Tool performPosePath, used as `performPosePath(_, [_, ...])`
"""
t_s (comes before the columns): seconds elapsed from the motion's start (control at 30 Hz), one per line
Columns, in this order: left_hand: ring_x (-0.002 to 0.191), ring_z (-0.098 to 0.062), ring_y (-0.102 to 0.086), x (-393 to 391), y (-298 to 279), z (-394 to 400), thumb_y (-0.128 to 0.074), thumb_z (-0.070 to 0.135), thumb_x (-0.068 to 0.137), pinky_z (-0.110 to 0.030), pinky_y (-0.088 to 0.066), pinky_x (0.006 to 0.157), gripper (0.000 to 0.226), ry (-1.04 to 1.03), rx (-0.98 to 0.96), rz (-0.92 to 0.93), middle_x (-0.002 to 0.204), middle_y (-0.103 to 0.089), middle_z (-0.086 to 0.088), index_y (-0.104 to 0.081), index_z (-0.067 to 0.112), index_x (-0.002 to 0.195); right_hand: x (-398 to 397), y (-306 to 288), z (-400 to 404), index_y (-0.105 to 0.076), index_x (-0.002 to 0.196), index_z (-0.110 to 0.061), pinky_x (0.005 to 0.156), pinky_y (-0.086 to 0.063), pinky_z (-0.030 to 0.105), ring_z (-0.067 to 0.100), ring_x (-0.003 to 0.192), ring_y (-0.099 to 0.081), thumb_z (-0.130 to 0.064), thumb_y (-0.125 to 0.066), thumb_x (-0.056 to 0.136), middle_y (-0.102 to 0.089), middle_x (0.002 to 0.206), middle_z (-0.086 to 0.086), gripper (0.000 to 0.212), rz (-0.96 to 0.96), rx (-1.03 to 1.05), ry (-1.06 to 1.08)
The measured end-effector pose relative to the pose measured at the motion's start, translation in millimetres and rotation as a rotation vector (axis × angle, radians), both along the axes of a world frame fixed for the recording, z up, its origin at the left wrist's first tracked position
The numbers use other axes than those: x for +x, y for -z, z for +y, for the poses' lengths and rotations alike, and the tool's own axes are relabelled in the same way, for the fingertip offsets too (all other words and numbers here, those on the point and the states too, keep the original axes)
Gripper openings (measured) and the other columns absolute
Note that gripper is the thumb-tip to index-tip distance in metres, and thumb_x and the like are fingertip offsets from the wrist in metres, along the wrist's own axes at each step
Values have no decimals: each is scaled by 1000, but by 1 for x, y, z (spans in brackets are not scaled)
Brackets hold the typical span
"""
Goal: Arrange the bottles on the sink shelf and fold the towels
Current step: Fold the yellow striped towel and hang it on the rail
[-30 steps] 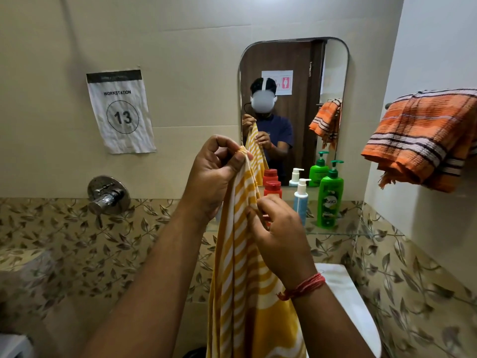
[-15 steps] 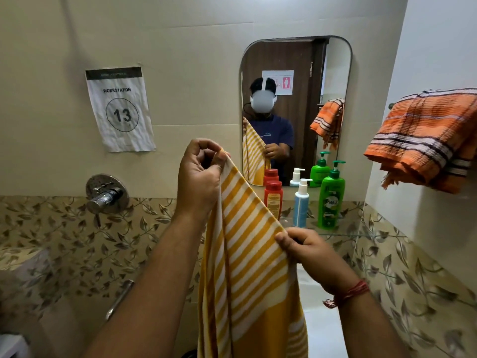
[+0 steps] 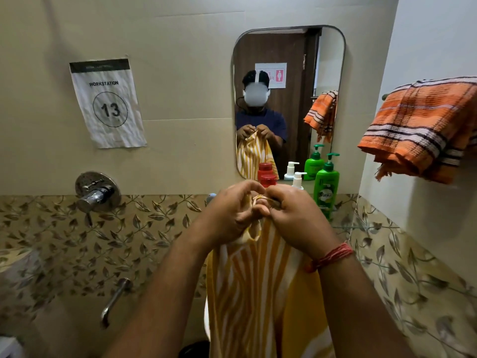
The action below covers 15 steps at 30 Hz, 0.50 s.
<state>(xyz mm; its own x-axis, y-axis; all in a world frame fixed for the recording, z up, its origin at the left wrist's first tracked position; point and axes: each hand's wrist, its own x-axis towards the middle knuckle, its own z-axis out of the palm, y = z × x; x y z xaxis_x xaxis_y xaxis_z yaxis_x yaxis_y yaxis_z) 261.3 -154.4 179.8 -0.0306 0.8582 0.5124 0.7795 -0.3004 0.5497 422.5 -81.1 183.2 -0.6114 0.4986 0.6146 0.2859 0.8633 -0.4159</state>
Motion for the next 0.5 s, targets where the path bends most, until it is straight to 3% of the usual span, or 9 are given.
performPosePath(0.07, [91,18,-57,-1,5,-1,-66,35,94,-3,-45,68,35,17,-90,24,99,-60,24,-50,47,123,2,0,1,-68,92,-16,62,-39,26,9,74,-51,-22,-61,94,-60,82,-3,9,13,-8,-18])
performPosePath(0.13, [100,17,-57,-1,6,-1,-63,35,97,-2,-45,77,37,67,-149,6,106,-62,26,-53,41,132,4,2,1,-67,87,-16,60,-38,24,5,72,-51,-20,-63,93,-59,79,-4,9,15,-31,-44])
performPosePath(0.27, [115,3,-59,-2,1,-5,-64,35,97,-18,-50,93,41,182,-286,-129,122,-65,17,-56,34,137,10,6,1,-66,85,-15,70,-52,35,12,80,-60,-18,-64,93,-65,83,-1,8,13,-147,-154])
performPosePath(0.37, [100,-9,-65,-6,-2,-6,-66,36,95,-31,-54,87,21,176,-291,-124,105,-69,7,-68,25,113,15,11,3,-66,88,-12,75,-53,44,19,82,-62,-19,-63,95,-66,84,4,10,10,-207,-210])
performPosePath(0.5, [78,-16,-58,-12,-2,-6,-64,44,90,-37,-47,72,31,150,-204,-256,83,-61,-1,-64,13,90,25,21,10,-63,91,-9,75,-51,45,30,83,-60,-27,-63,95,-61,90,20,19,87,-448,-342])
